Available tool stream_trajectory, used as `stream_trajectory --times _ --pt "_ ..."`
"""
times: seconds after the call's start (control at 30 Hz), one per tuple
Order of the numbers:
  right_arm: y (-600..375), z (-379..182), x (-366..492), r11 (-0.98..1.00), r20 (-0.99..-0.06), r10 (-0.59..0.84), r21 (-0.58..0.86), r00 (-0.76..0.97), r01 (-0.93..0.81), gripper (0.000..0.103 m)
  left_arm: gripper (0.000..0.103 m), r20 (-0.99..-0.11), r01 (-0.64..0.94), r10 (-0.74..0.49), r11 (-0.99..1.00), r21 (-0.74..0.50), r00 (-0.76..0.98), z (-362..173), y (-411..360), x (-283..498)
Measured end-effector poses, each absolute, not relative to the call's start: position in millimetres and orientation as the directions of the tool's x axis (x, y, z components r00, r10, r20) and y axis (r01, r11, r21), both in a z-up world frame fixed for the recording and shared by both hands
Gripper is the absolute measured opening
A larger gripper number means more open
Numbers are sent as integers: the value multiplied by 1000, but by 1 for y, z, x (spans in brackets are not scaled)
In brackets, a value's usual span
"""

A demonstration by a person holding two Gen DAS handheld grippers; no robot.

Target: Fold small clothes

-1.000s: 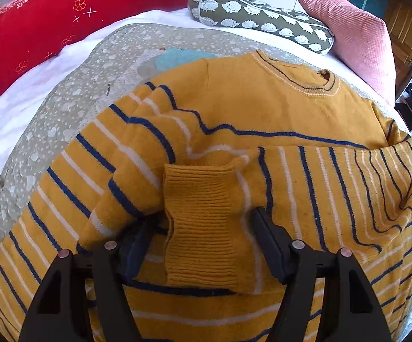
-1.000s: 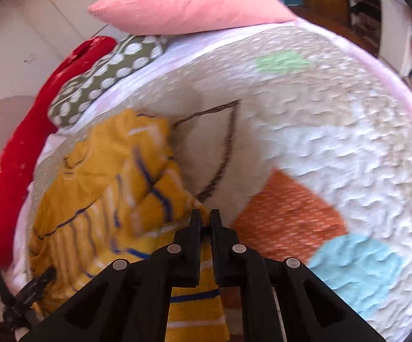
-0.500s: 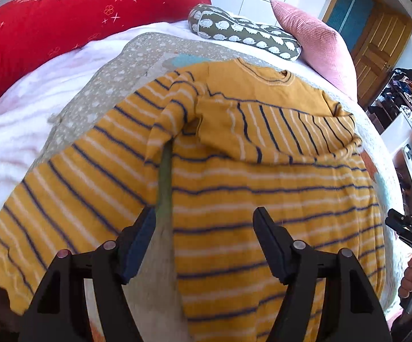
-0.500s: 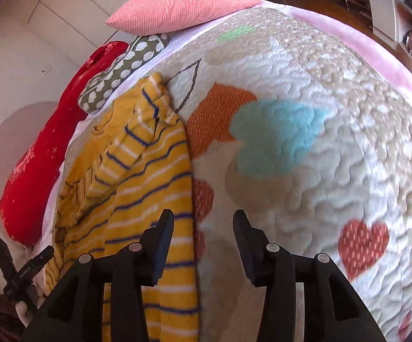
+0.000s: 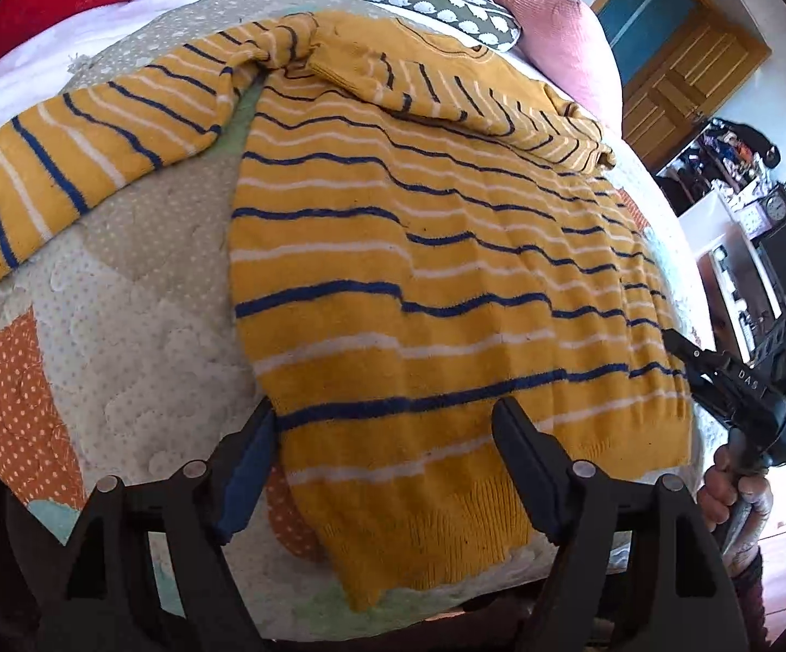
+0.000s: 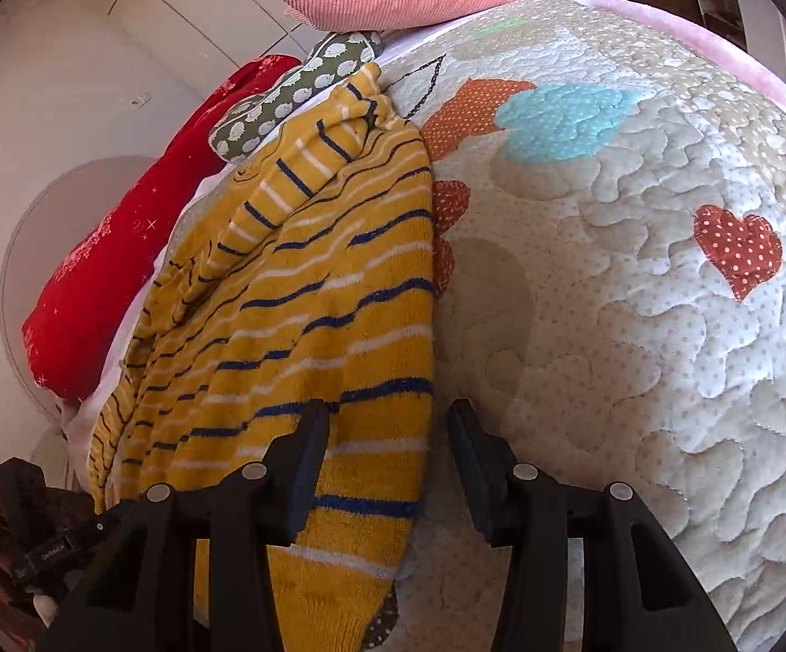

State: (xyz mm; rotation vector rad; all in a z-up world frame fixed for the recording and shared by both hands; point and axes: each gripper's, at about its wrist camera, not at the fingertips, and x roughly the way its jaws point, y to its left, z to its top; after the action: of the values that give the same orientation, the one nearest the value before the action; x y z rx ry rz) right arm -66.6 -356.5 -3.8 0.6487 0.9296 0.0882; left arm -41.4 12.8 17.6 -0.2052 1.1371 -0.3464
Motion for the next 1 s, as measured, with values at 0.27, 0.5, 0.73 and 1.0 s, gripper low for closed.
stream_trajectory --times 0.27,0.5,0.73,1.0 --pt "-373 0 -111 707 -651 406 668 642 230 4 8 -860 211 -339 938 -276 382 43 14 -58" --pt "-353 8 -157 780 -699 386 596 603 192 4 9 -885 207 -311 946 -251 346 33 25 -76" --pt "-359 24 -164 846 -759 256 476 599 241 6 27 -865 173 -334 942 -289 375 33 57 -88" --pt "-348 80 -77 931 -740 129 319 660 175 6 37 -822 157 -265 964 -215 504 55 64 -87"
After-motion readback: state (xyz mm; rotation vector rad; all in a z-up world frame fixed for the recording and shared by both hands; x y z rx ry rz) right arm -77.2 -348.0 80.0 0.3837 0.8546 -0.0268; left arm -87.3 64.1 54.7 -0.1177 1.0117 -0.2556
